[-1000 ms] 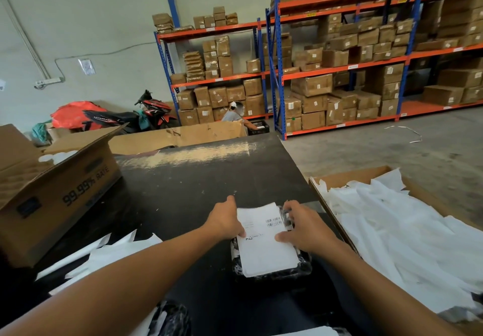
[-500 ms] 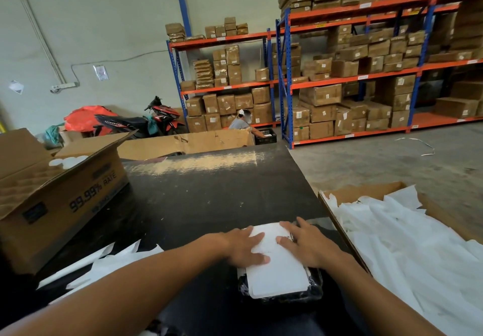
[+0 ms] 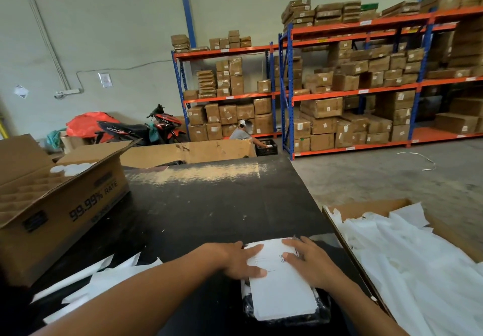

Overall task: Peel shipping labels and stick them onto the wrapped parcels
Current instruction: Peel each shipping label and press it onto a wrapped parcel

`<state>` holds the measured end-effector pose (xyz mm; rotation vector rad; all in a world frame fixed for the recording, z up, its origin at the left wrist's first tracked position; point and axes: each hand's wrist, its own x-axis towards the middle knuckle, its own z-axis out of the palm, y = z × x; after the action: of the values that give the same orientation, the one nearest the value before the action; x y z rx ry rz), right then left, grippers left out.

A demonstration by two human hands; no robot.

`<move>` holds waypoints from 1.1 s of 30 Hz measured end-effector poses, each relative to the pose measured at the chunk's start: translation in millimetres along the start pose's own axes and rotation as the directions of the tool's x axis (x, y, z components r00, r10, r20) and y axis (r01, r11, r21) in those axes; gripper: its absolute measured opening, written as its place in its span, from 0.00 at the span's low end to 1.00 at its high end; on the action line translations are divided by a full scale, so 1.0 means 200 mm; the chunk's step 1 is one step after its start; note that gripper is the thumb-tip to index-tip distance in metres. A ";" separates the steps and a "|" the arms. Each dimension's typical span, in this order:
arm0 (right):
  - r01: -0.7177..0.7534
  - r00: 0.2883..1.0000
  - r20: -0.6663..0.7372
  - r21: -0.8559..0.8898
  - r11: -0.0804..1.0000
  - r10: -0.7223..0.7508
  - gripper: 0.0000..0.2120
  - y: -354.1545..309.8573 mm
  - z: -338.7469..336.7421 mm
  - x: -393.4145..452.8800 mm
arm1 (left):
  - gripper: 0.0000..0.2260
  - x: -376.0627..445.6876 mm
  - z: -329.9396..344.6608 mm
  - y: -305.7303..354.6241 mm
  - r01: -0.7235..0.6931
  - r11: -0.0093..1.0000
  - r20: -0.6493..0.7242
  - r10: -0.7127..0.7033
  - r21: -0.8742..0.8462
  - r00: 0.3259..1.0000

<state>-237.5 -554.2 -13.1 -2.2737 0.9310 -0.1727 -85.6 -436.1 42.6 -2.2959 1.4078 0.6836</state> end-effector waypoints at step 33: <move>0.139 0.968 0.198 0.092 0.986 -0.155 0.43 0.07 -0.03 -0.27 | 0.51 -0.20 0.06 0.16 -0.036 0.999 0.066 0.034 0.028 0.997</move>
<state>-287.2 -529.2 -10.2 -2.2388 0.6383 -0.0370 -131.8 -414.3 54.5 -2.2106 1.4222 0.7375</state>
